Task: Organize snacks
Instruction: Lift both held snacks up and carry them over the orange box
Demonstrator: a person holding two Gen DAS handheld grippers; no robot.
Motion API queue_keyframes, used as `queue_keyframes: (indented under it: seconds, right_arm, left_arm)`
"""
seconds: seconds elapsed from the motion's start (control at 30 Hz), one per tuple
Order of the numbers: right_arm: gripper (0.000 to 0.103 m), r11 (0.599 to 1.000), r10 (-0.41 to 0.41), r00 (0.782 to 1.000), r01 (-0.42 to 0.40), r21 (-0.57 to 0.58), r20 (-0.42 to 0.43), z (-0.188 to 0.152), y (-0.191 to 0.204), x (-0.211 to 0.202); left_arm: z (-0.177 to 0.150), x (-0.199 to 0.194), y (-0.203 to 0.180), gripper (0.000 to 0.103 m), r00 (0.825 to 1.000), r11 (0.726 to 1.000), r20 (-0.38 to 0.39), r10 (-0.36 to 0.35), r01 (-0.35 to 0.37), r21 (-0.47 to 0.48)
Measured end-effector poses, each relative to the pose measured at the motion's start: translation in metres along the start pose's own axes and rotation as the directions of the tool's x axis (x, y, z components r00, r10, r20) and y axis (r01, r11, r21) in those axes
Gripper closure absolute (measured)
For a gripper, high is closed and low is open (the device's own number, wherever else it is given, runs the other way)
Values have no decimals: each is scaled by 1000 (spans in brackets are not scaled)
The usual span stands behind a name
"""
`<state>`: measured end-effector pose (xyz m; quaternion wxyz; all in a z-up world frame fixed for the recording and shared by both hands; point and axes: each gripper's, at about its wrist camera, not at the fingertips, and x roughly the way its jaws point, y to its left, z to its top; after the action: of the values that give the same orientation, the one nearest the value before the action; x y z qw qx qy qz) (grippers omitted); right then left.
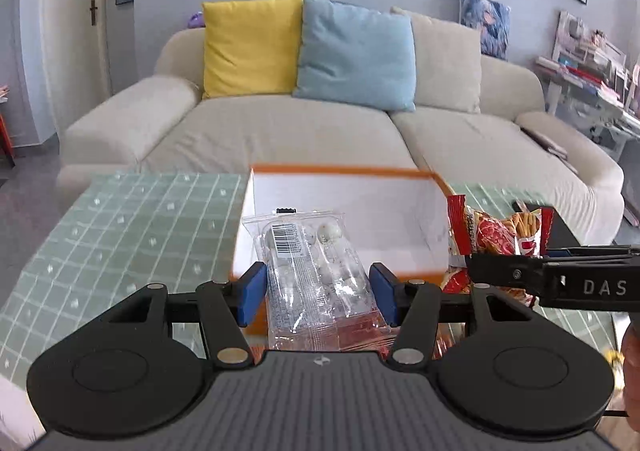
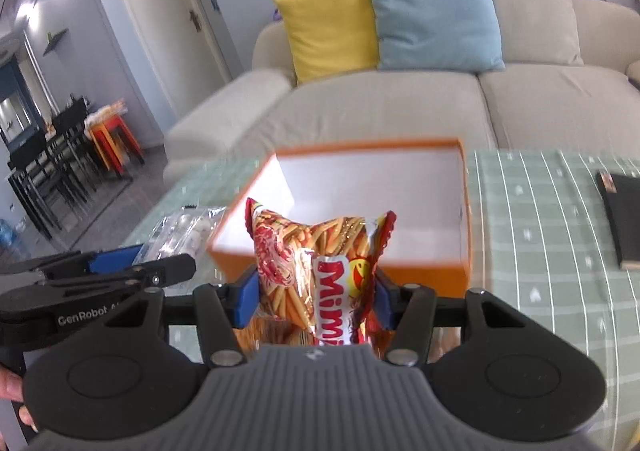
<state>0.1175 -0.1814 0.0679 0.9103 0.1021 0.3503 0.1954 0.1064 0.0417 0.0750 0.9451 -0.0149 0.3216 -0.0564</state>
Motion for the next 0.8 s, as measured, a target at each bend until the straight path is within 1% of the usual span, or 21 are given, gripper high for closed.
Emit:
queue_keyframes:
  seconds: [0.17,0.3,0.47,0.6,0.67,0.8]
  right_arm:
    - [49,999,-6,1000,6,33,10,32,0,32]
    - [49,999,-25,999,26,34,-33,48,2,66]
    - [49,997,-68,992,71,27,-108,53,-1,104]
    - [48,993,-100,980,110,48,-174,55,-11,134]
    - [48,991,-107,975,121,59,-196,53,-16,142]
    - [47,987,-143,963,156,40,-230,51,-20,153]
  left_arm:
    - [24,21,6,39,1000,1000,3,1,-1,4]
    - [34,42,11,39,1000,1000,-28,11,-11,20]
    - [41,68,15,39,997,1000,-80,11,-9,23]
    - [42,86,19,39,993,1000,-120,11,-8,25]
    - [41,94,20,39,990,1000,-142,8,-5,24]
    - [39,110,20,39,984,999,-179,-5,11,32]
